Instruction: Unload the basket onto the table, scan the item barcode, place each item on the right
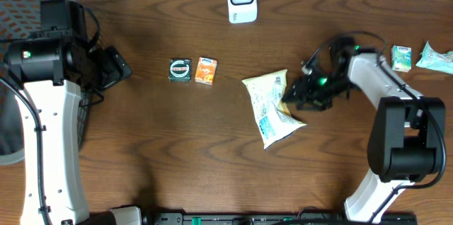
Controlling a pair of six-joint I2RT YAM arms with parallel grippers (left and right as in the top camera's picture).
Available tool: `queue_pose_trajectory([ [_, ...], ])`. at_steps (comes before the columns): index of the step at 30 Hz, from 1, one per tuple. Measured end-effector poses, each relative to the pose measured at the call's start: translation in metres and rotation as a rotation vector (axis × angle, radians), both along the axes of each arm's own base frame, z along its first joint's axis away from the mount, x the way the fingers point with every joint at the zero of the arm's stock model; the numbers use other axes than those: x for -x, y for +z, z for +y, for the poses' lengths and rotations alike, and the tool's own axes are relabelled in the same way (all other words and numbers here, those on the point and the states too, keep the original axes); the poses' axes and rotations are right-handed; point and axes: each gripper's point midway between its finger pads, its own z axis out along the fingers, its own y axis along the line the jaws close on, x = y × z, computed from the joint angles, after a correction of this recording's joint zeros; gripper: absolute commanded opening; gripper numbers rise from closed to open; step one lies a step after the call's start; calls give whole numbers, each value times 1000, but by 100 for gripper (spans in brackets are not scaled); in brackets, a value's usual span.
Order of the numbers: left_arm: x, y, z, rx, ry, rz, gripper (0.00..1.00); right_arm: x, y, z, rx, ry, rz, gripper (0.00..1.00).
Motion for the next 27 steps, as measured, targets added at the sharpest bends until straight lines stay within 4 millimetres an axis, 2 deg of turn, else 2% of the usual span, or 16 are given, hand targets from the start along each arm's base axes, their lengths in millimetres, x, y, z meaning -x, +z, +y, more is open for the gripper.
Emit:
queue_pose_trajectory([
  [1, 0, 0, 0, 0, 0, 1, 98, -3, 6, -4, 26, 8, -3, 58],
  [3, 0, 0, 0, 0, 0, 0, 98, -7, 18, -11, 71, 23, -8, 39],
  [4, 0, 0, 0, 0, 0, 0, 98, -7, 23, -13, 85, 33, -4, 22],
  [6, 0, 0, 0, 0, 0, 0, 98, -4, 28, -16, 116, 57, 3, 2],
  [11, 0, 0, 0, 0, 0, 0, 98, 3, 27, -4, 168, 133, 0, 1],
  [20, 0, 0, 0, 0, 0, 0, 98, 17, 24, 56, 212, 334, -77, 1],
  [24, 0, 0, 0, 0, 0, 0, 98, 7, 26, 74, 218, 353, -149, 1],
  [27, 0, 0, 0, 0, 0, 0, 98, 3, 22, 74, 276, 348, -167, 1],
])
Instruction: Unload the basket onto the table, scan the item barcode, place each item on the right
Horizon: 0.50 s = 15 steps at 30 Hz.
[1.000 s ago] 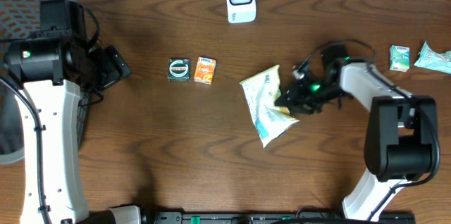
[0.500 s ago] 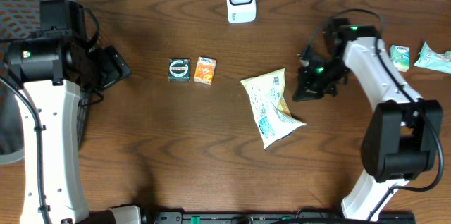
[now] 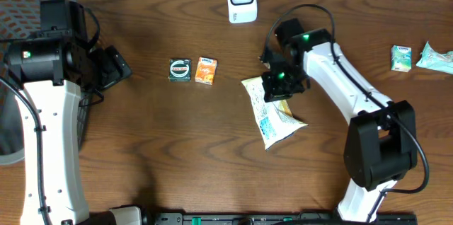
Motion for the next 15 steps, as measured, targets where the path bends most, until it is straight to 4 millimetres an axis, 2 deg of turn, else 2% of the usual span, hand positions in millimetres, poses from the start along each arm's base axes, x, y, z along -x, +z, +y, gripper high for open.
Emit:
queue_pose_trajectory([
  [6, 0, 0, 0, 0, 0, 0, 98, -4, -20, -12, 221, -34, -88, 1],
  [10, 0, 0, 0, 0, 0, 0, 98, 6, -55, -22, 282, -72, -97, 1],
  [13, 0, 0, 0, 0, 0, 0, 98, 9, -56, -26, 291, -97, -98, 1],
  [15, 0, 0, 0, 0, 0, 0, 98, 19, -55, -34, 323, -101, -58, 1],
])
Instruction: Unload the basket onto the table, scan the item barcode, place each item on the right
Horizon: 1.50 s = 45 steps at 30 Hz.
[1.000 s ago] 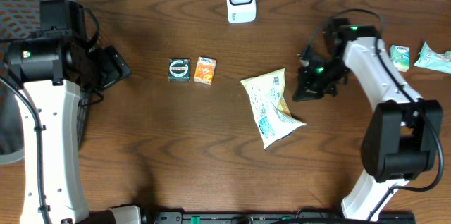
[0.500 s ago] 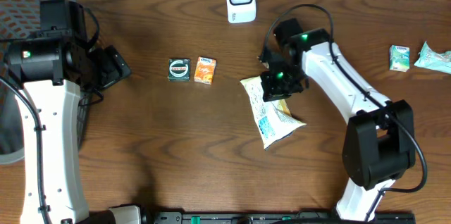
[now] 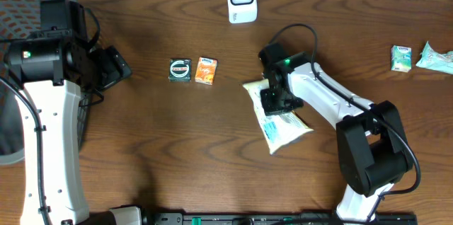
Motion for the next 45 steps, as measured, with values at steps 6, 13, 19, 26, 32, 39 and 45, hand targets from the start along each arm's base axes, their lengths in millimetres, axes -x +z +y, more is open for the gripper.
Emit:
queue_pose_trajectory([
  [6, 0, 0, 0, 0, 0, 0, 98, 20, 38, -30, 117, -31, 143, 5],
  [13, 0, 0, 0, 0, 0, 0, 98, 40, 79, -41, 179, -10, 242, 11],
  [19, 0, 0, 0, 0, 0, 0, 98, 70, 54, -44, 222, 26, 332, 14],
  [26, 0, 0, 0, 0, 0, 1, 98, 84, 1, -47, 208, 16, 314, 11],
  [32, 0, 0, 0, 0, 0, 0, 98, 69, -8, -4, -26, -20, 259, 2],
  [39, 0, 0, 0, 0, 0, 1, 98, 46, 24, 57, -323, 5, 245, 1],
  [45, 0, 0, 0, 0, 0, 1, 98, 15, 76, 53, -294, 3, 171, 1],
])
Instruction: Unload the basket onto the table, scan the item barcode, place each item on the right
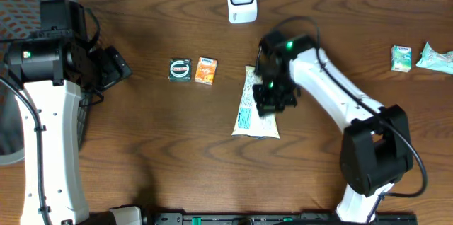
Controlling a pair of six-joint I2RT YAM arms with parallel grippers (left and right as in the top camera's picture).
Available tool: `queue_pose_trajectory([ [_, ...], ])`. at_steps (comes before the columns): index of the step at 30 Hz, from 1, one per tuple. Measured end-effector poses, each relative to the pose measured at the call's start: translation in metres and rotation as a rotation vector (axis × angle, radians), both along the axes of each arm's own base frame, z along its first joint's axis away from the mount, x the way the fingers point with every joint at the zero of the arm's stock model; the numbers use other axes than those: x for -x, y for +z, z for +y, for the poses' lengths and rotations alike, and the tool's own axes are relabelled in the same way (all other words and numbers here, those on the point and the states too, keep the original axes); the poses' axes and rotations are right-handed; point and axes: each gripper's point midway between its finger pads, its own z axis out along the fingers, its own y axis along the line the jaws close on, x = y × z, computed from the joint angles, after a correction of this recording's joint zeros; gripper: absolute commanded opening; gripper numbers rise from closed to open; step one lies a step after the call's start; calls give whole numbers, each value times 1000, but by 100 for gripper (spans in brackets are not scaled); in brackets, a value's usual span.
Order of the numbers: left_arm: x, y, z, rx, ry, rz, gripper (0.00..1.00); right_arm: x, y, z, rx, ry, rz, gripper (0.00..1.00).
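The item is a pale yellow snack bag (249, 105) with blue print, standing lengthwise near the table's middle, below the scanner. My right gripper (273, 100) is on the bag's right edge and appears shut on it; the fingers are hidden under the wrist. The white barcode scanner stands at the table's far edge, straight above the bag. My left gripper (117, 66) rests at the far left, away from the bag, its jaws too dark to read.
A dark green packet (180, 70) and an orange packet (206, 71) lie left of the bag. A small green carton (401, 58) and a teal wrapper (435, 56) lie at the far right. A grey mesh basket (21, 2) sits at the left corner.
The bag has turned from slanting down to the right to nearly upright and sits a little farther left. My right gripper now holds its right edge. The left arm has not moved.
My right gripper was first to the right of the slanted bag, then over its upper part, then pressed on its middle with the bag shifted slightly. Now the bag stands lengthwise below the scanner with the gripper on its edge. The left arm stayed still throughout.
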Motion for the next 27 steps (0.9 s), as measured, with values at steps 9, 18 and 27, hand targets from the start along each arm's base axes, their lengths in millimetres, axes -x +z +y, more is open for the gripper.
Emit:
queue_pose_trajectory([
  [9, 0, 0, 0, 0, 0, 0, 98, -37, -2, -2, 67, 13, -183, 6],
  [18, 0, 0, 0, 0, 0, 0, 98, 1, -80, -12, 172, 29, -147, 1],
  [27, 0, 0, 0, 0, 0, 0, 98, -3, -54, -30, 259, 14, -117, 17],
])
